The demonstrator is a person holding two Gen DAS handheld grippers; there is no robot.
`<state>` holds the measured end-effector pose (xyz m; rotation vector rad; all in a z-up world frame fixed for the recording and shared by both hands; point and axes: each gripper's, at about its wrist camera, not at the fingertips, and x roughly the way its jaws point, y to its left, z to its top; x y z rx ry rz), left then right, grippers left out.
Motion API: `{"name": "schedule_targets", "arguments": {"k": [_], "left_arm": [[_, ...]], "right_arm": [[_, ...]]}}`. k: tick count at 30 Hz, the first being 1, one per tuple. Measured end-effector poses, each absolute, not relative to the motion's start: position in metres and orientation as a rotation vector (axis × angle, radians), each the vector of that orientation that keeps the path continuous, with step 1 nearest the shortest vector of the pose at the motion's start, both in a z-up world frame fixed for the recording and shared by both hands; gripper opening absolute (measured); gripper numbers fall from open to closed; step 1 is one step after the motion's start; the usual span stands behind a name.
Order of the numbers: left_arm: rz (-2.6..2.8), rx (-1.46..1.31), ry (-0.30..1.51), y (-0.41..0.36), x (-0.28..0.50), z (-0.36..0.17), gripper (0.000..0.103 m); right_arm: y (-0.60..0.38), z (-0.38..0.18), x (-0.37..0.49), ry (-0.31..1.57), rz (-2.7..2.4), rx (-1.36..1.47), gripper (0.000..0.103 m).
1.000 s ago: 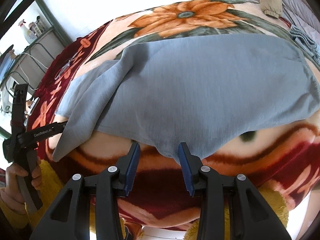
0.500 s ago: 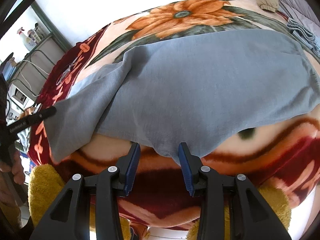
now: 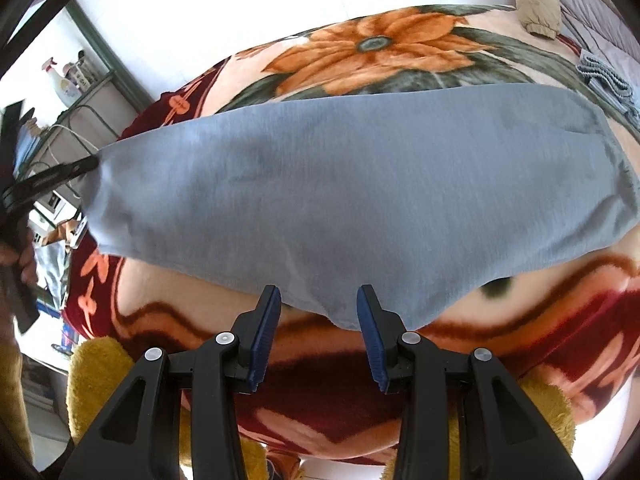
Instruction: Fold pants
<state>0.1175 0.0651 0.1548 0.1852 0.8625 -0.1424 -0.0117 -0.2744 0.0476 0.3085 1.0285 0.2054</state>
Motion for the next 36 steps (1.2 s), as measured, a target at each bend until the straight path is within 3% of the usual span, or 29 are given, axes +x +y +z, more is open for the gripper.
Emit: {"name": "schedule_targets", "arguments": {"k": [7,17,20,22,31,36], "left_arm": [[-0.088,0.211,0.986,0.072,0.181,0.087,0.006],[-0.050,0.345,1.048,0.061,0.194,0.020,0.012],[-0.030,0.400,1.027,0.059,0.189,0.024,0.026],[-0.007,0.427,1.009,0.059,0.183,0.030,0.049],[-0.107,0.274,1.036,0.082,0.139,0.062,0.063],[-0.135,0.162,1.058,0.097,0.107,0.072,0.064]], "right_arm": [[-0.271,0.039,-0.006,1.064,0.195,0.271,0.040],[-0.274,0.030,0.000,1.095,0.190,0.267,0.040],[-0.271,0.033,-0.001,1.090,0.193,0.253,0.040],[-0.267,0.036,-0.003,1.085,0.201,0.241,0.040],[-0.211,0.046,0.003,1.101,0.336,0.099,0.040],[-0.165,0.036,0.014,1.121,0.407,-0.052,0.040]]}}
